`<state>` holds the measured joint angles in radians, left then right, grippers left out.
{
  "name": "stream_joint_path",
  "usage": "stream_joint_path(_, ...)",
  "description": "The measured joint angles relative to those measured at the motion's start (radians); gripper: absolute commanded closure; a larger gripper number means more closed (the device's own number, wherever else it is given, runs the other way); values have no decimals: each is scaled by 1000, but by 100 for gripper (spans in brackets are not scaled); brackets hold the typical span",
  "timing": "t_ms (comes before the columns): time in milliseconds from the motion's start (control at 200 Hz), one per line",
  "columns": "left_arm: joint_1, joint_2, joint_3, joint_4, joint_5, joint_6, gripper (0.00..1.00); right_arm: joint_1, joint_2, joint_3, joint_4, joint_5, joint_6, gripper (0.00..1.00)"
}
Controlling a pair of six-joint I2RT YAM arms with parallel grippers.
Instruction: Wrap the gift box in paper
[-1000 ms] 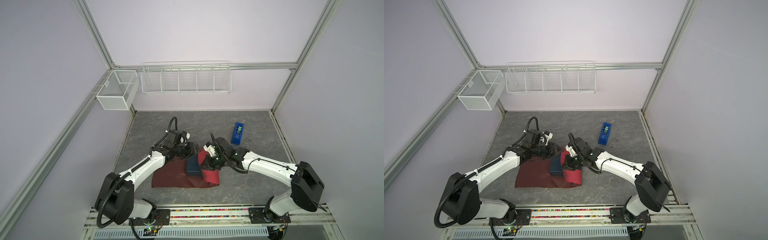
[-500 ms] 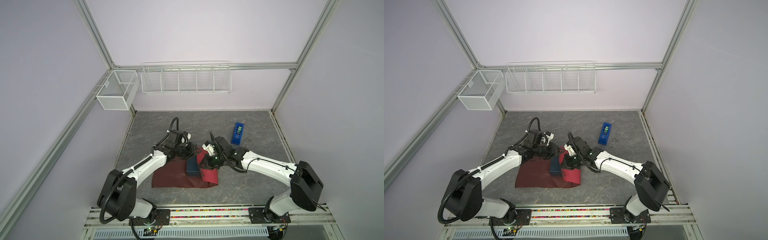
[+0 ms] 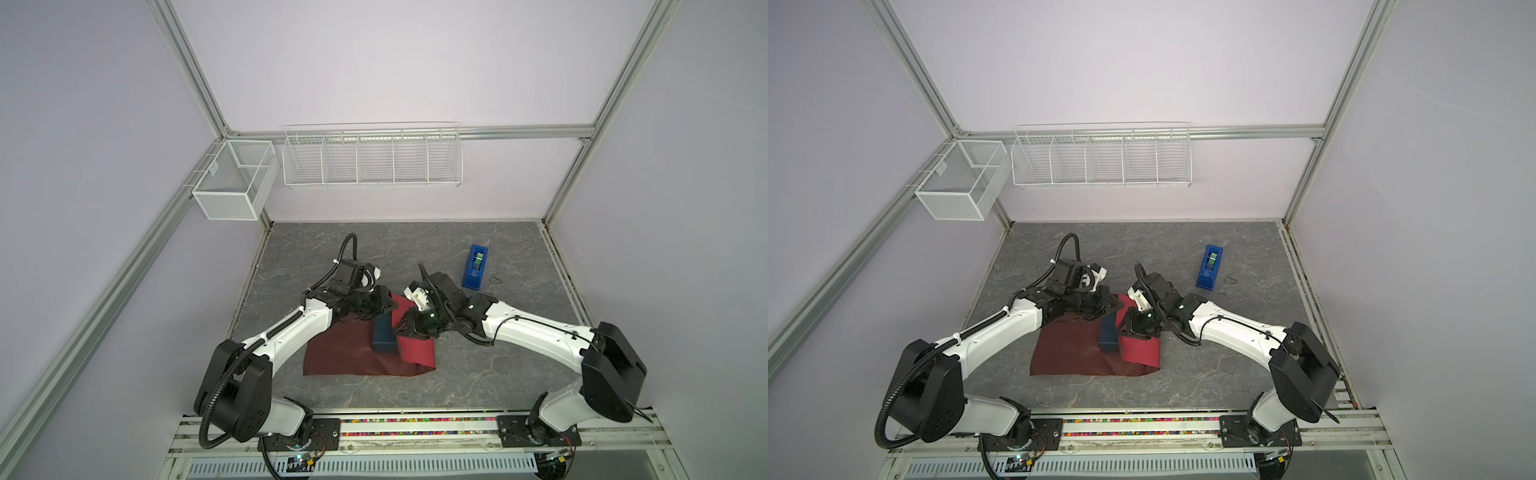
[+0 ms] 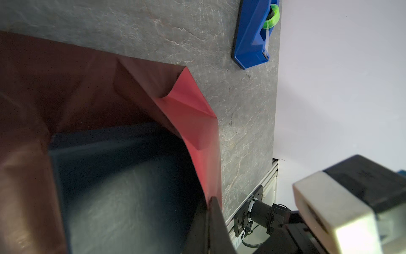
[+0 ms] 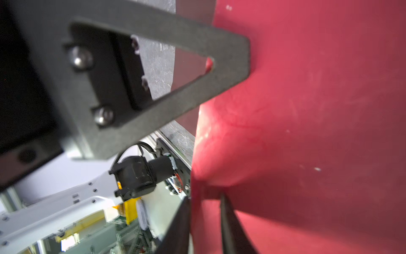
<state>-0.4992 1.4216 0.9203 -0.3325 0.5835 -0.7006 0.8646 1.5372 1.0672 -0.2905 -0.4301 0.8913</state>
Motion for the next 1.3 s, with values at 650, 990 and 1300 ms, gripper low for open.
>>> stream_joint_path(650, 92, -40, 39, -241, -89, 192, 100, -97, -49, 1, -113, 52, -21, 62)
stream_joint_path(990, 94, -32, 51, -278, -171, 248, 100, -97, -33, 8, -114, 44, -22, 62)
stream_joint_path(1300, 94, 14, 51, -273, -203, 269, 100, -95, 26, 42, -111, 21, -24, 62)
